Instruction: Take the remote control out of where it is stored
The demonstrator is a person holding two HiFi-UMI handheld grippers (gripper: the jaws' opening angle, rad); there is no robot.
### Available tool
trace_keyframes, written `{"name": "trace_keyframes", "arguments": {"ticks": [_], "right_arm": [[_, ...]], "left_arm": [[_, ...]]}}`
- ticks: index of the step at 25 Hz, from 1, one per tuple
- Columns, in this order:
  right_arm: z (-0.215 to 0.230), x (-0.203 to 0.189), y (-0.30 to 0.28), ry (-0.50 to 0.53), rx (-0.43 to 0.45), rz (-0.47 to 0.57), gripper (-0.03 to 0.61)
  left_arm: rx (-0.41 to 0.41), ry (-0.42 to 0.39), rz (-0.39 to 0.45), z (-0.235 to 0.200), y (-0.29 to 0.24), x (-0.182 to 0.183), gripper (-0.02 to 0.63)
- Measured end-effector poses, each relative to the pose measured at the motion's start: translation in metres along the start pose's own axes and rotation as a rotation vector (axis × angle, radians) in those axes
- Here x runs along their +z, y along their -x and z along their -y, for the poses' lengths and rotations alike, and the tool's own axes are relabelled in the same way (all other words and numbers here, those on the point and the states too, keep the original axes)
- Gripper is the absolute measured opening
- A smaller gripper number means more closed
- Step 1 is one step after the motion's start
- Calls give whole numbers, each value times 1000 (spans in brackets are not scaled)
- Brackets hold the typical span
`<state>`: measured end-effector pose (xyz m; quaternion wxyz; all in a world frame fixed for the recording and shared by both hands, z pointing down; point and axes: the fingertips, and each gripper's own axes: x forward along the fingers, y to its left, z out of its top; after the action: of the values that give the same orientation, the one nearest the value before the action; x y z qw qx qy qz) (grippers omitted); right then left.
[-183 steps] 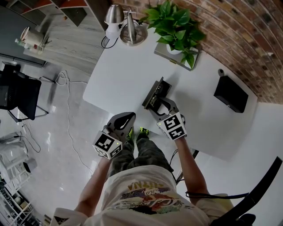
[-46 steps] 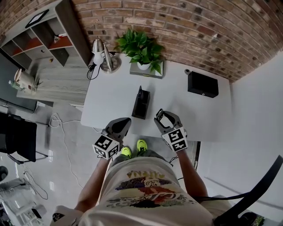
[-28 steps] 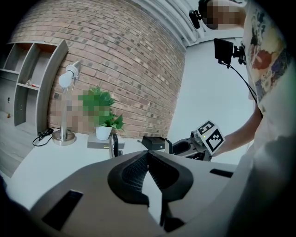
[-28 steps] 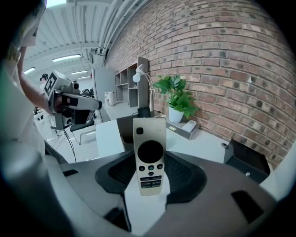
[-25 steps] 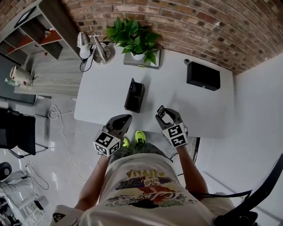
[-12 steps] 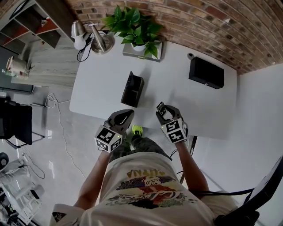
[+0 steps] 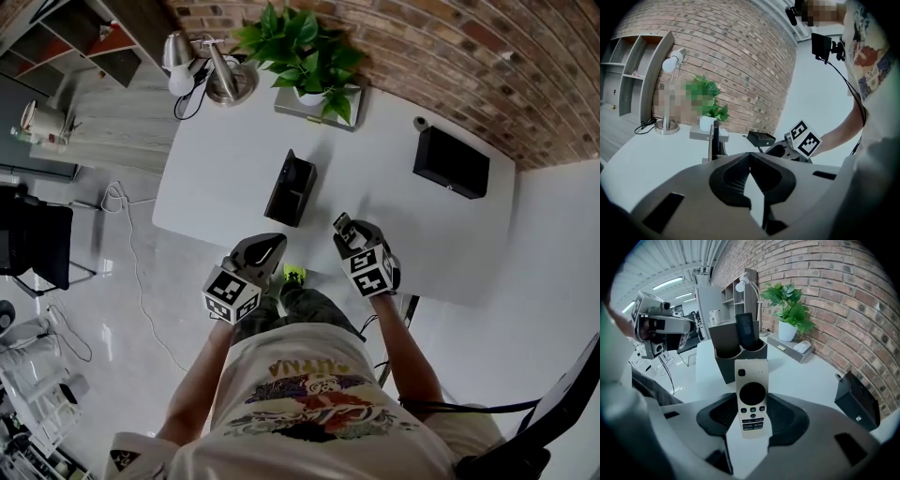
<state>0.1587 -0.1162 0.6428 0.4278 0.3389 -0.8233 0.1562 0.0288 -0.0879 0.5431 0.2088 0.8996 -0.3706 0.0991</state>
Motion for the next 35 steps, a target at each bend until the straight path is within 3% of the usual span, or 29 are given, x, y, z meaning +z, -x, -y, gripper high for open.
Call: {"name": "trace_keyframes", "arguments": {"ticks": [8, 35], "right_arm": [[4, 5, -20, 38, 16, -45, 198], [12, 0, -89, 26, 70, -142, 193]], "left_arm": [[18, 23, -13, -7, 1, -5, 3], [88, 98, -17, -36, 14, -11, 3]]}}
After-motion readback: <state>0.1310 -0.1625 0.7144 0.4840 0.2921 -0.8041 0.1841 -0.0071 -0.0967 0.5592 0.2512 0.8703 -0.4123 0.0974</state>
